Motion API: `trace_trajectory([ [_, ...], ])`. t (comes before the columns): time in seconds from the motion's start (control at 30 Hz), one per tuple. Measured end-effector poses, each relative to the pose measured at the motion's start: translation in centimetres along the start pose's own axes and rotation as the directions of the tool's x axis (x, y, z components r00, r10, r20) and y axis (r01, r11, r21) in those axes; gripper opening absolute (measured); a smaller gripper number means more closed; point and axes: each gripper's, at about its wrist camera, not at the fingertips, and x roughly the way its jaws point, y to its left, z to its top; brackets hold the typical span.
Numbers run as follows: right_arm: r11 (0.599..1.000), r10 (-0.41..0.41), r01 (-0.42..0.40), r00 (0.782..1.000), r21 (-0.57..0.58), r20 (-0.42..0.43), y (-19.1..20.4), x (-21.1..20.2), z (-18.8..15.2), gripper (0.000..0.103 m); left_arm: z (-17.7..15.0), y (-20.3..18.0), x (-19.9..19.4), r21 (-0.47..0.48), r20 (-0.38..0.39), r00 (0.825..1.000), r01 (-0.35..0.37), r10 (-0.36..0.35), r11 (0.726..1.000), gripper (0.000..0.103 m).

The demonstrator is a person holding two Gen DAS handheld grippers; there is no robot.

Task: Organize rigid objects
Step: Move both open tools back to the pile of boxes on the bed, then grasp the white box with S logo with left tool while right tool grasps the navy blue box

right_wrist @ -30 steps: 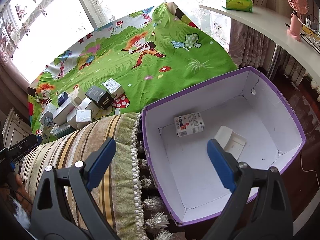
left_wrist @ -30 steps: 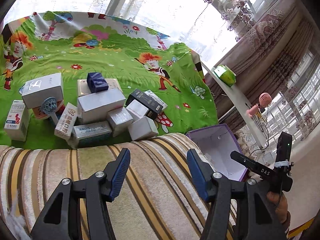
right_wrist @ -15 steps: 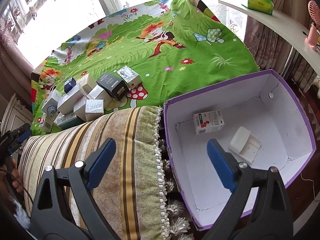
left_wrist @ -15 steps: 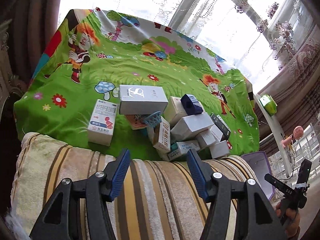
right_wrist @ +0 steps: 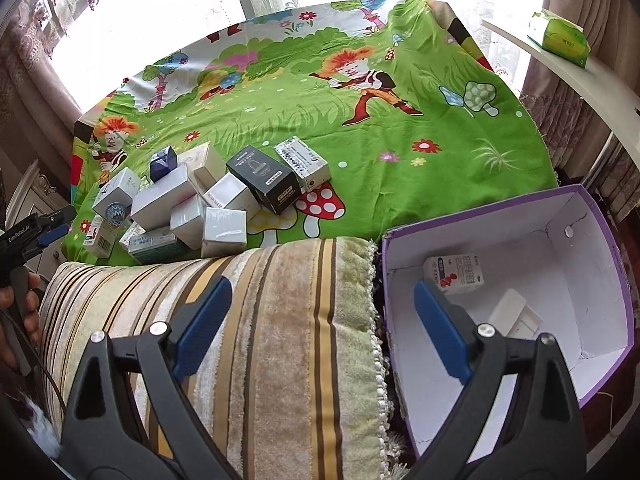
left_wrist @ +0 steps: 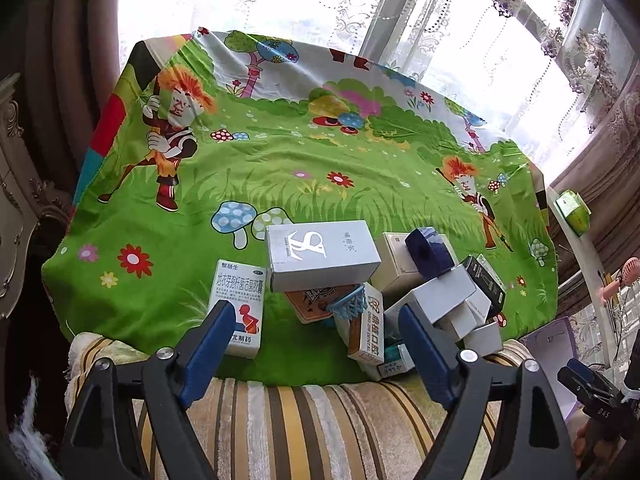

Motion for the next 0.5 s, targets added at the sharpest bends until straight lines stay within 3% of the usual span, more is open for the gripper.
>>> trace_trajectory([
  [0.2, 0.998, 0.024, -0.023, 1.0, -0.067, 0.008, 2.7, 1.1, 1.6, 0.094, 2.1, -1.3, 2.7, -0.035, -0.034, 0.997, -0.066, 0.065, 0.997, 0.091],
  [0.33, 0.993, 0.034, -0.032, 0.999, -0.113, 0.014, 4.6, 1.7, 2.7, 0.094, 3.0, -2.3, 4.2, -0.029, -0.052, 0.991, -0.121, 0.119, 0.992, 0.103],
  [0.5, 0.985, 0.046, -0.041, 0.999, -0.166, 0.028, 6.8, 2.4, 4.0, 0.094, 3.7, -2.7, 5.6, -0.035, -0.07, 0.983, -0.171, 0.168, 0.985, 0.103],
])
